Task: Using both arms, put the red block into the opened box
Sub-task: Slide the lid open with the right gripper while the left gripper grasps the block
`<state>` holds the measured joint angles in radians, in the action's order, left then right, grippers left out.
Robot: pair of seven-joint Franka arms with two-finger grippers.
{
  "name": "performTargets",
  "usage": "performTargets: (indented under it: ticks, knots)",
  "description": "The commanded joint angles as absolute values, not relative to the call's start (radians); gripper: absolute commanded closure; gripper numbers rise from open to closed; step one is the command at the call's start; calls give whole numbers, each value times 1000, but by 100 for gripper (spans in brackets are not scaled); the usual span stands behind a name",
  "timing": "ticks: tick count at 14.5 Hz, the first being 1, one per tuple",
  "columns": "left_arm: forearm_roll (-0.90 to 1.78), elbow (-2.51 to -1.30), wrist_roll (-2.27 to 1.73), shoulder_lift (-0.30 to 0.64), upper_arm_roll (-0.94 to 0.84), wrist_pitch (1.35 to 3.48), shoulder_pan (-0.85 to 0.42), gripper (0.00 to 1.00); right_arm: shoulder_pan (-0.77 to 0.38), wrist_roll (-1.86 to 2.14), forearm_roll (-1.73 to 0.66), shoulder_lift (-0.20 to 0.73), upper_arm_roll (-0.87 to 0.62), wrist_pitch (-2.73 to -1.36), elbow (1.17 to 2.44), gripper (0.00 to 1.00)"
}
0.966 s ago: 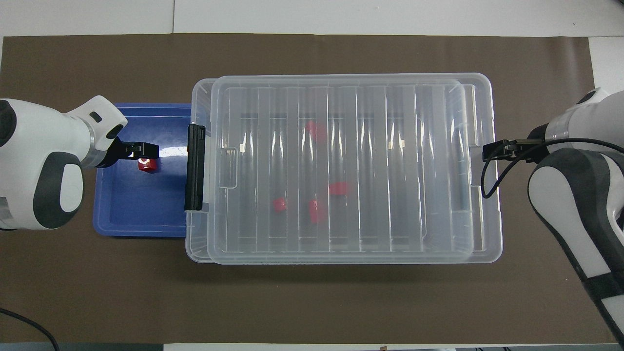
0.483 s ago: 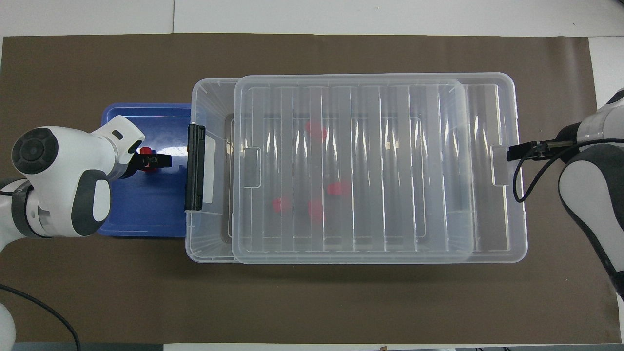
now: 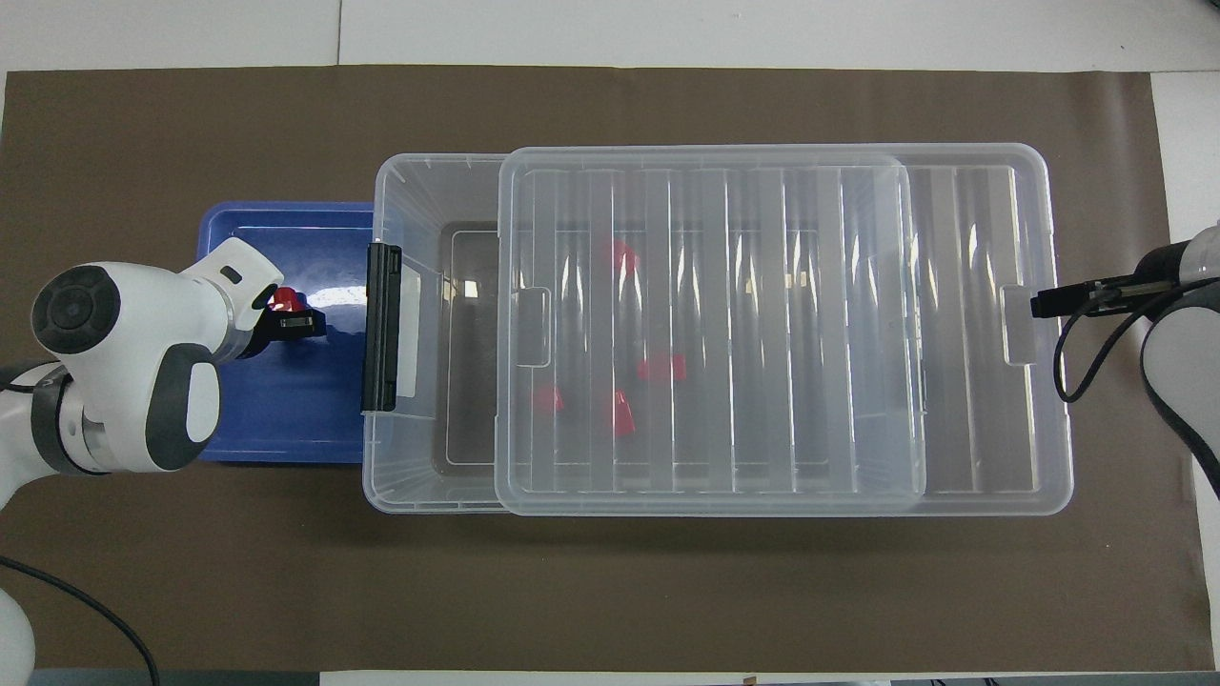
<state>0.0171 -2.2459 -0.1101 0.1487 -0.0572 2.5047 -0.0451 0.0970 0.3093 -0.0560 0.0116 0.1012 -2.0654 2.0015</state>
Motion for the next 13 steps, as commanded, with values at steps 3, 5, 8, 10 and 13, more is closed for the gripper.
performTargets:
  ticks: [3, 5, 8, 10, 13]
  knots:
    - [29, -2252, -120, 137, -61, 2534, -26, 100, 133, 417, -37, 0, 140, -2094, 2020, 0]
    - [29, -2227, -120, 103, -61, 2511, -26, 100, 133, 455, -37, 3, 166, -2098, 2017, 0]
    - [29, -2183, -121, 39, -61, 2404, -31, 100, 133, 509, -35, 3, 198, -2108, 2016, 0]
    - [29, -2116, -121, -9, -63, 2285, -40, 100, 133, 541, -35, 3, 215, -2111, 2016, 0]
    - [29, -1998, -124, -54, -93, 2090, -63, 100, 135, 577, -19, 3, 235, -2112, 2006, 0]
